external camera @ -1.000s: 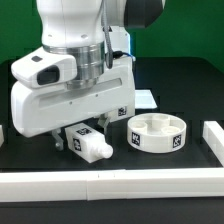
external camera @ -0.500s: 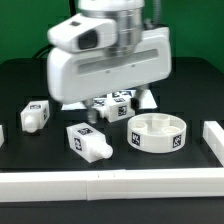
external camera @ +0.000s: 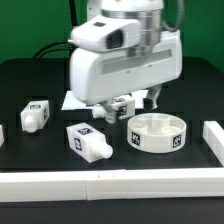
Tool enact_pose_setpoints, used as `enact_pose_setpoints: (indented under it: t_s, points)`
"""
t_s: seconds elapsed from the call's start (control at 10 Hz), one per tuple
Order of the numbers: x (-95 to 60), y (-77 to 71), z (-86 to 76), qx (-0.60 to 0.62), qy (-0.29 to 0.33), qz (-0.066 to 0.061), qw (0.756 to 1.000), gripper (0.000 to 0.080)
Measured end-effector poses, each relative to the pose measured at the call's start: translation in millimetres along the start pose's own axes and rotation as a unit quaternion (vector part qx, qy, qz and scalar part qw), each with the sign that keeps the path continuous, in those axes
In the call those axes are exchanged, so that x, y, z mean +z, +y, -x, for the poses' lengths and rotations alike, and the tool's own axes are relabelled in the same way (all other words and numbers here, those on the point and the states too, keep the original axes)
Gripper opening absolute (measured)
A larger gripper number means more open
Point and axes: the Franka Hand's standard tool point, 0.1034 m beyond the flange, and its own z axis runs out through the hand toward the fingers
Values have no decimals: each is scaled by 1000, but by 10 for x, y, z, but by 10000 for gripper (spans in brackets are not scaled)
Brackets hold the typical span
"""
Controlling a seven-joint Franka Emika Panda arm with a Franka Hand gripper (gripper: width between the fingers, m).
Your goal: Assemble stool
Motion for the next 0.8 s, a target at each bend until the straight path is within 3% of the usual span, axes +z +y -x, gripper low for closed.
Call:
enact_pose_setpoints:
  t_s: [0.1,0.2,0.5,0.7,0.8]
  points:
    - [3,-157,-53,-28,4,0,1000,649]
    - [44,-221,-23,-31,5,-1,1000,649]
    - [72,-223,-26,-31,5,-1,999,649]
    - [105,-451,-155,-73,20,13,997,649]
    - [134,-537,-157,-84,21,14,996,649]
